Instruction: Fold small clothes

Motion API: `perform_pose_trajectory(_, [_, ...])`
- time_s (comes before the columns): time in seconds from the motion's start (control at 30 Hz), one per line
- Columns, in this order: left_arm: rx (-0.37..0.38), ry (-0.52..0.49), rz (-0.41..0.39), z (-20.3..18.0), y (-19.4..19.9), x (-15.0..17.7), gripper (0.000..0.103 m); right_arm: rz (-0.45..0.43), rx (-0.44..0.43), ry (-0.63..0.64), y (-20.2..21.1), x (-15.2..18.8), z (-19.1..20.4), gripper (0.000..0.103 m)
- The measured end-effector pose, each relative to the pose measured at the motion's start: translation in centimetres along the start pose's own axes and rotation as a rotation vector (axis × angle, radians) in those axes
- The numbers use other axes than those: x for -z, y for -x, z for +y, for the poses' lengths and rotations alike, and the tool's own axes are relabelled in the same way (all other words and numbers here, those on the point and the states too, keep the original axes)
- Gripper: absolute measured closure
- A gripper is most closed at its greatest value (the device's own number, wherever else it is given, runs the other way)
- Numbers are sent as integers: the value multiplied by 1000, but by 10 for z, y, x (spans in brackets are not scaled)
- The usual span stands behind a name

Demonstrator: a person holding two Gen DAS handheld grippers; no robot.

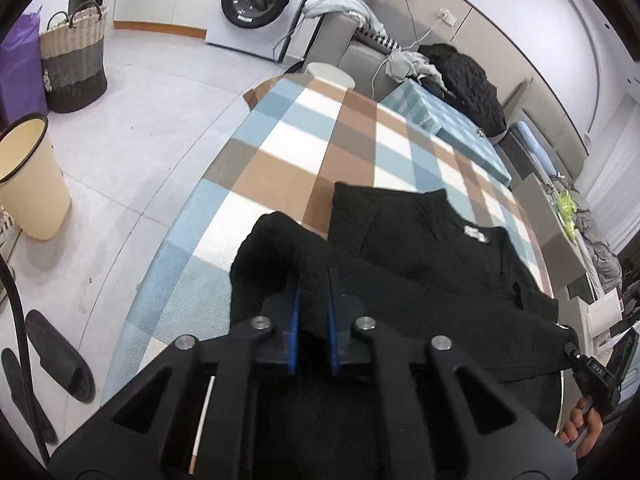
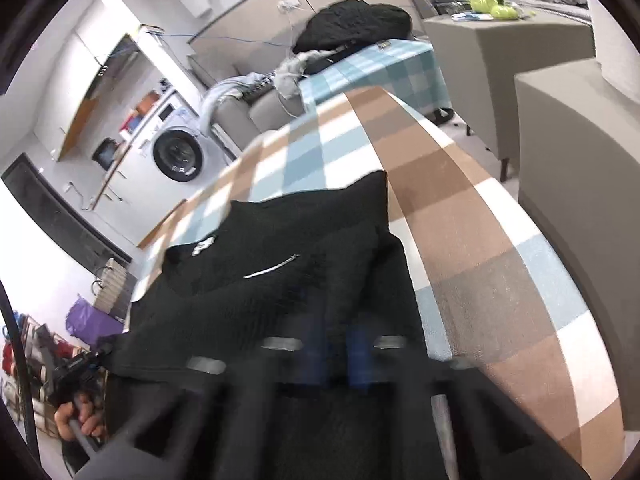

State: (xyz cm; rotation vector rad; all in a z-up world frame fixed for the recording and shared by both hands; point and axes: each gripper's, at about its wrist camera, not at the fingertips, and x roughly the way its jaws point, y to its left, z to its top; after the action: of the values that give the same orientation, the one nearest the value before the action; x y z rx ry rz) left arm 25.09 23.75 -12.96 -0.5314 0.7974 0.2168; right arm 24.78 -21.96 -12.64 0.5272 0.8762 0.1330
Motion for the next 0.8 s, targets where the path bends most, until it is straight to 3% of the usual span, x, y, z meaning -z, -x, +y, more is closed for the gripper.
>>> perform_pose_trajectory(0.17, [38,-45,-89,-19,29,-15,97,-103,-38,24,23,-15,12,98])
perform_pose_trajectory(0.37, [87,-60,-197,-47,50,-63,97,-261,-80,13,46,-74,42,98])
perform_pose_trajectory(0.53, [135,-96,-299,-72,80,-85,97,-352,-125,15,65,-97,65,98])
perform_pose_trajectory(0.63, [116,-107,-290,-70,80,-79,97,-336,-103,44,65,-91,66,98])
perform_pose_trajectory(0.8, [85,-71,-160,-42,59,-40,97,-189,-54,14,46,-46,31,98])
